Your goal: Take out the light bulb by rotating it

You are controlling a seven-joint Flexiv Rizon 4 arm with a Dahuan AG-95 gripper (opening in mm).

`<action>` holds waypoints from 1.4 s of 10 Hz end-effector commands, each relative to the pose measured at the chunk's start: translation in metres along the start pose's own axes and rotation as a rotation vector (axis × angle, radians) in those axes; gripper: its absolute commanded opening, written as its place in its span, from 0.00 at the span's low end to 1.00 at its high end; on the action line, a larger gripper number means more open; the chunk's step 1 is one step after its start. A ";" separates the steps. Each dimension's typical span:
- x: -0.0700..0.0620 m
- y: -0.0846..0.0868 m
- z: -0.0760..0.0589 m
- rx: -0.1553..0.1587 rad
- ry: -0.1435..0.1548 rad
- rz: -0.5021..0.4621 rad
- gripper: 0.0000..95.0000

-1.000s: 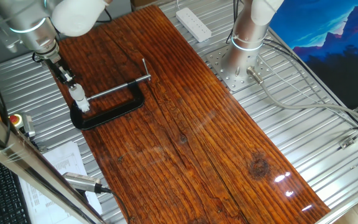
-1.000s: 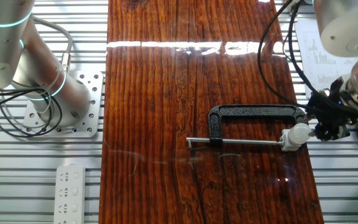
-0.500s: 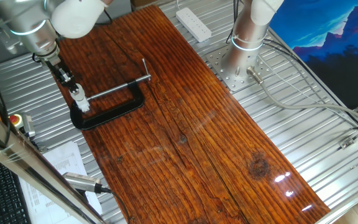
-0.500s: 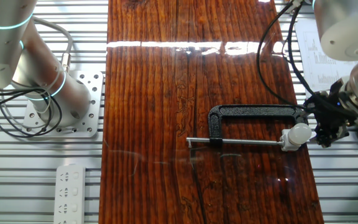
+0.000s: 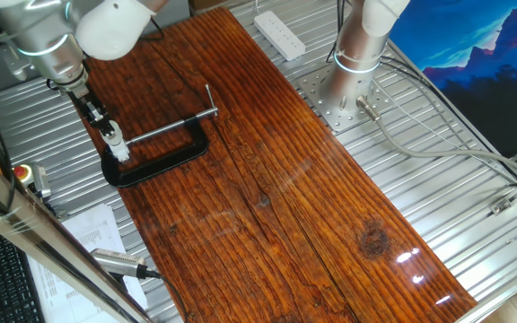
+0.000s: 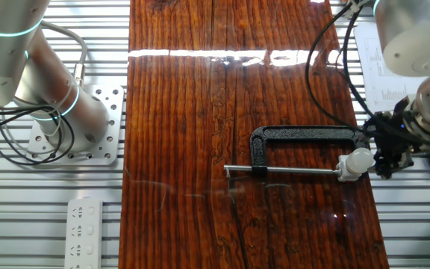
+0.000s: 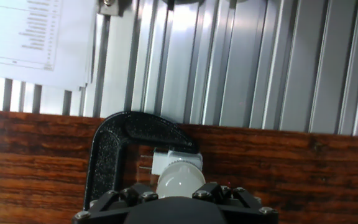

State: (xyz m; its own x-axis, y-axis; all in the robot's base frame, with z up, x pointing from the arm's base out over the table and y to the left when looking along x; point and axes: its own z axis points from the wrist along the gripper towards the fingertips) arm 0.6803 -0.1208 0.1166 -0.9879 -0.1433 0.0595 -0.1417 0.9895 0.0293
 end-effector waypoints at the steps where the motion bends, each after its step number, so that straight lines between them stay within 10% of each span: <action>1: 0.002 0.002 0.001 0.001 0.007 0.046 0.60; 6: 0.006 0.000 0.005 0.005 0.003 0.069 0.60; 7: 0.005 0.000 0.006 0.007 0.001 0.070 0.40; 11: 0.006 -0.004 0.006 0.042 0.002 0.058 0.40; 14: 0.007 -0.005 0.006 0.008 0.003 0.045 0.00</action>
State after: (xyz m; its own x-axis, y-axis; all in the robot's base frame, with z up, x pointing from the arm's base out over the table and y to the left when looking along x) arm 0.6735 -0.1265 0.1109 -0.9935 -0.0955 0.0623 -0.0957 0.9954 0.0004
